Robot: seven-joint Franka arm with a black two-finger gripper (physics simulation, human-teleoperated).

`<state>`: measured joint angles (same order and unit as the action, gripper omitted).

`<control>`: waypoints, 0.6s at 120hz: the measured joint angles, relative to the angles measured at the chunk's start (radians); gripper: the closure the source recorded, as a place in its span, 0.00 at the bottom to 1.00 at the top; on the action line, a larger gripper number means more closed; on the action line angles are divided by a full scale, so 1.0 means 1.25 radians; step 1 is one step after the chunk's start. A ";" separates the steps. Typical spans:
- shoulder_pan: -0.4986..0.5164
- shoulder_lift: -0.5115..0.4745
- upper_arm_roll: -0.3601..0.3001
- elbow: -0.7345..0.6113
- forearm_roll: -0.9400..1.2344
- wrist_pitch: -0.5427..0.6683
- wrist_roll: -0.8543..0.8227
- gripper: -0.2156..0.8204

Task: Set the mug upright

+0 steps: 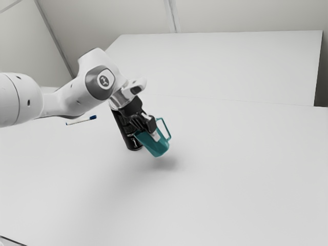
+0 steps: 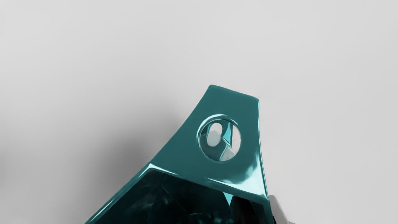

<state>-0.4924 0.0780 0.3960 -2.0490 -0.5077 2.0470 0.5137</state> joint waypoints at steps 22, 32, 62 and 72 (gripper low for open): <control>-0.015 -0.004 0.004 -0.043 0.141 0.016 -0.085 0.94; -0.028 -0.009 0.015 -0.060 0.199 0.027 -0.133 0.94; -0.048 -0.019 0.057 -0.099 0.285 0.051 -0.257 0.96; -0.042 -0.021 0.071 -0.102 0.306 0.052 -0.290 0.96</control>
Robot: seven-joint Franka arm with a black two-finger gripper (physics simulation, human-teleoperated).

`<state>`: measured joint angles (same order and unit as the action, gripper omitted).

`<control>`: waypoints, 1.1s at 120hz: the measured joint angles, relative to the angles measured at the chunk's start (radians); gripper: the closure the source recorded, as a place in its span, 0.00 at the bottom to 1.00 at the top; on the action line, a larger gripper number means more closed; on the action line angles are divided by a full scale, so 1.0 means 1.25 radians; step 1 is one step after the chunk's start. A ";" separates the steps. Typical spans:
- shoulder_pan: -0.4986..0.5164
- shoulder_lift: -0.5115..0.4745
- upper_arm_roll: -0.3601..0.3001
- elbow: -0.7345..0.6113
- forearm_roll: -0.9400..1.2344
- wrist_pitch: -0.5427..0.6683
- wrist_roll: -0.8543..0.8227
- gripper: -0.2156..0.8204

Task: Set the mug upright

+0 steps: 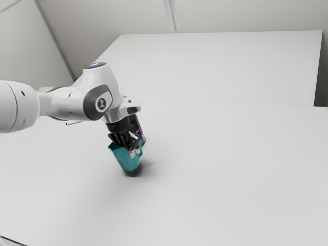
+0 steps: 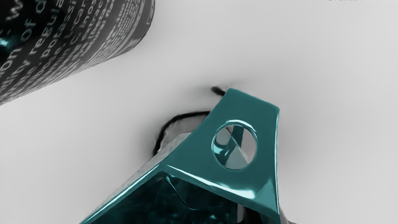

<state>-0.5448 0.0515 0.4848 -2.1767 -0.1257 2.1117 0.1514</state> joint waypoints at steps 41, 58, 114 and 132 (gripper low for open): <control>0.001 0.000 0.048 -0.012 0.063 -0.007 -0.094 0.97; 0.001 0.003 0.056 -0.008 0.094 -0.014 -0.119 0.97; 0.000 0.022 0.079 -0.013 0.142 0.048 -0.155 0.97; 0.013 0.022 0.091 -0.029 0.115 0.073 -0.158 0.97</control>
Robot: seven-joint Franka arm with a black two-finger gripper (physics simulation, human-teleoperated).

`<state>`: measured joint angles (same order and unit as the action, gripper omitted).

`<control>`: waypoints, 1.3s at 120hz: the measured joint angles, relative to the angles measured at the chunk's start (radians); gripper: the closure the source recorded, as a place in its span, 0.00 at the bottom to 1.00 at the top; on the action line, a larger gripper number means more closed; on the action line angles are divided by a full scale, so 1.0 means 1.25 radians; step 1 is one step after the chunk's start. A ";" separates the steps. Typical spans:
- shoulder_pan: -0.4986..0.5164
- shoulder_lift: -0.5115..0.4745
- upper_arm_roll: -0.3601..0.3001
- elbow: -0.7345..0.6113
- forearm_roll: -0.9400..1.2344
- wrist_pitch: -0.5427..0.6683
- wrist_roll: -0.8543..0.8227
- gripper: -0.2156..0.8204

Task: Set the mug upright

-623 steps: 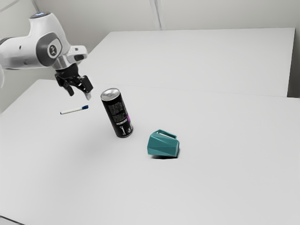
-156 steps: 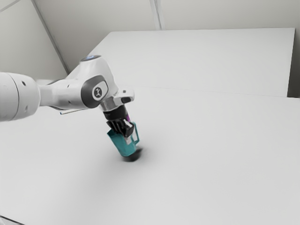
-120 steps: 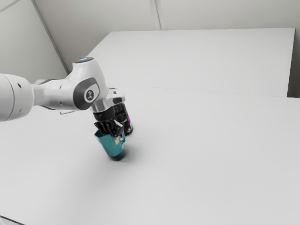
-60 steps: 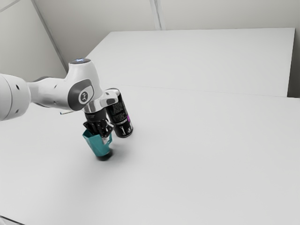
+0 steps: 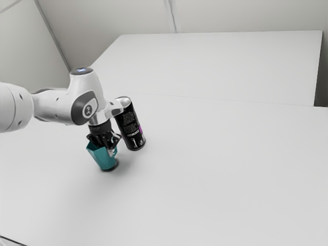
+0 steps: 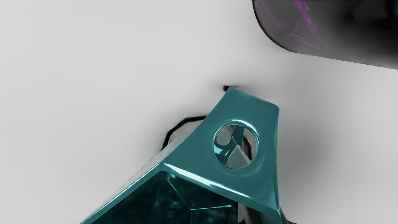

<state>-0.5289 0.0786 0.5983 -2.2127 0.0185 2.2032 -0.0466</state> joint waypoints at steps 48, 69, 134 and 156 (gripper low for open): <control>-0.004 0.014 0.001 -0.005 -0.030 0.028 0.007 0.75; -0.004 0.008 0.001 0.002 -0.028 0.025 0.021 0.45; -0.005 -0.029 0.004 0.051 -0.025 -0.025 0.066 0.23; -0.006 -0.048 0.004 0.075 -0.025 -0.059 0.080 0.22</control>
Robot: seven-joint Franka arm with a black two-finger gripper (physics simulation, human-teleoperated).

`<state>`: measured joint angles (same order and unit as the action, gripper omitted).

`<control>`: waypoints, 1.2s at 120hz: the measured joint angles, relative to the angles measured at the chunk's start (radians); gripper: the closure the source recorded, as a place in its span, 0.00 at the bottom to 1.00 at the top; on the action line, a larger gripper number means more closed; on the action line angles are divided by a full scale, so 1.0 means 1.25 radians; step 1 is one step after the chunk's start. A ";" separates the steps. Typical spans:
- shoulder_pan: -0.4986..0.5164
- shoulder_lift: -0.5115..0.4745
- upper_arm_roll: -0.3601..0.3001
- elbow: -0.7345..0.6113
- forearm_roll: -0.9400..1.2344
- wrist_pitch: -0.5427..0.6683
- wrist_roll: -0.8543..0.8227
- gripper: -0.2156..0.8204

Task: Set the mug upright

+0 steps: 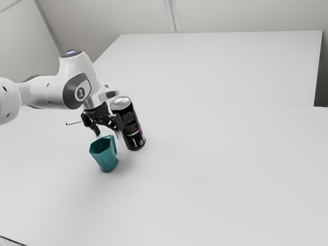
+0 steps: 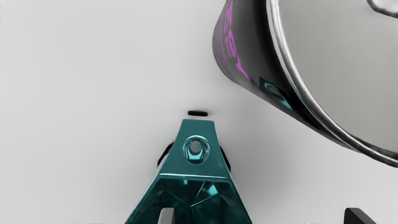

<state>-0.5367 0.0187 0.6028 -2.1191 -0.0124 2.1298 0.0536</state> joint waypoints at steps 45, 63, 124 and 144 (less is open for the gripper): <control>-0.001 -0.016 0.001 0.096 -0.006 -0.111 0.026 0.21; -0.007 -0.039 0.002 0.114 -0.009 -0.153 0.033 0.21; 0.132 -0.049 -0.130 0.266 0.071 -0.275 0.050 0.21; 0.195 -0.051 -0.177 0.301 0.092 -0.309 0.059 0.21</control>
<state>-0.2931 -0.0451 0.3815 -1.7423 0.1027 1.7439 0.1268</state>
